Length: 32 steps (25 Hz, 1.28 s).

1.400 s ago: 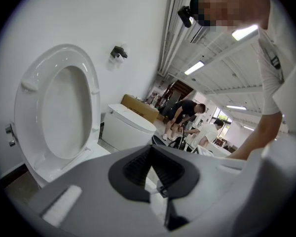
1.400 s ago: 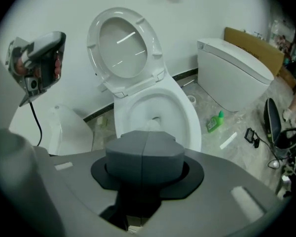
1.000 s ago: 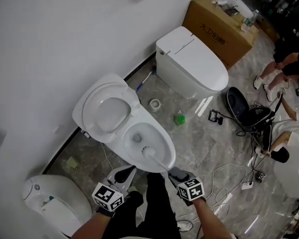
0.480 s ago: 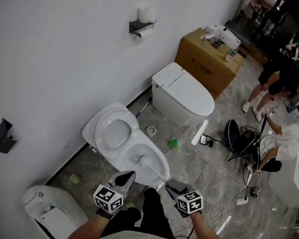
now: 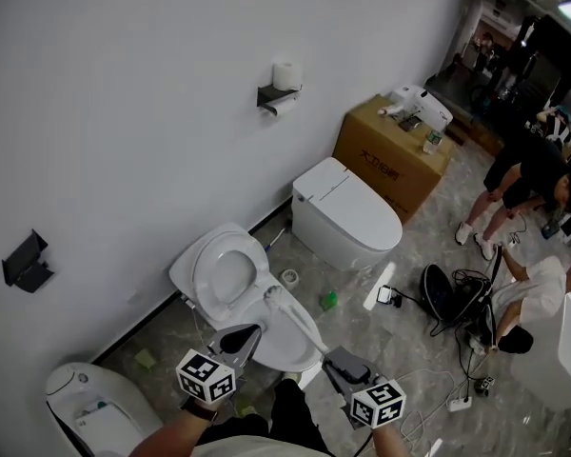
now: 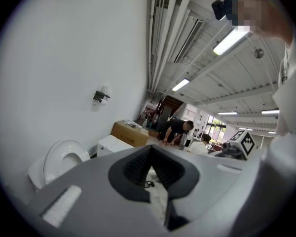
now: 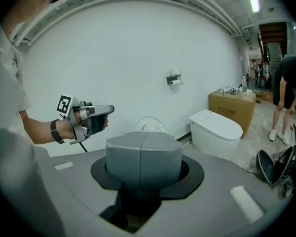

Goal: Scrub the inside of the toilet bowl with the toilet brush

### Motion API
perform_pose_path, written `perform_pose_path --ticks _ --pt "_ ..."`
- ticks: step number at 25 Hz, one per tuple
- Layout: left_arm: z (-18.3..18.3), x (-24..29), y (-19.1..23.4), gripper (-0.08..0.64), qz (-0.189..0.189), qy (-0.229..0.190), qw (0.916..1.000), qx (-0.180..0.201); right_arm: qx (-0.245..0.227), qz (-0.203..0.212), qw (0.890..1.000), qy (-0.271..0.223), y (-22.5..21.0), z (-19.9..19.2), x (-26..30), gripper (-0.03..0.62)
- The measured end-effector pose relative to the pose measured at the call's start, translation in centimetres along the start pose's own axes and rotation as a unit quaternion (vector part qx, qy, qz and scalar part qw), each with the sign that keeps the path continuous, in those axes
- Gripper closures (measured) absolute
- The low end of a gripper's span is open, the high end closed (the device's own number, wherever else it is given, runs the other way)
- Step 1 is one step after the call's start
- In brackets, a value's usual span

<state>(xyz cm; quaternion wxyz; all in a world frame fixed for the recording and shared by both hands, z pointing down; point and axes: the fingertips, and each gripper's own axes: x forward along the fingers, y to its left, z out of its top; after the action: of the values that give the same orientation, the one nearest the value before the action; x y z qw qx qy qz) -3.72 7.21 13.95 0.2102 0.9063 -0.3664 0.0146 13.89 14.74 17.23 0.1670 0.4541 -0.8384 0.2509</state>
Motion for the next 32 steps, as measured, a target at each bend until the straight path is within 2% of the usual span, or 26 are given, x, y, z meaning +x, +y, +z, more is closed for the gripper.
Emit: perform_pose_path --ticks 8,13,32 --pt "5.9 -0.8 -2.4 0.557 -0.01 -0.038 0.999 0.023 -0.042 -0.006 0.995 -0.088 2.1 7.6 -4.0 0.436" --pt "9.3 -1.5 -3.1 0.555 -0.01 -0.06 0.9974 0.038 -0.054 -0.011 0.991 -0.121 2.9 10.4 -5.5 0.436" --pt "10.4 -1.5 -2.5 0.555 0.001 -0.076 0.9961 0.044 -0.061 -0.013 0.988 -0.141 3.4 11.7 -5.8 0.436"
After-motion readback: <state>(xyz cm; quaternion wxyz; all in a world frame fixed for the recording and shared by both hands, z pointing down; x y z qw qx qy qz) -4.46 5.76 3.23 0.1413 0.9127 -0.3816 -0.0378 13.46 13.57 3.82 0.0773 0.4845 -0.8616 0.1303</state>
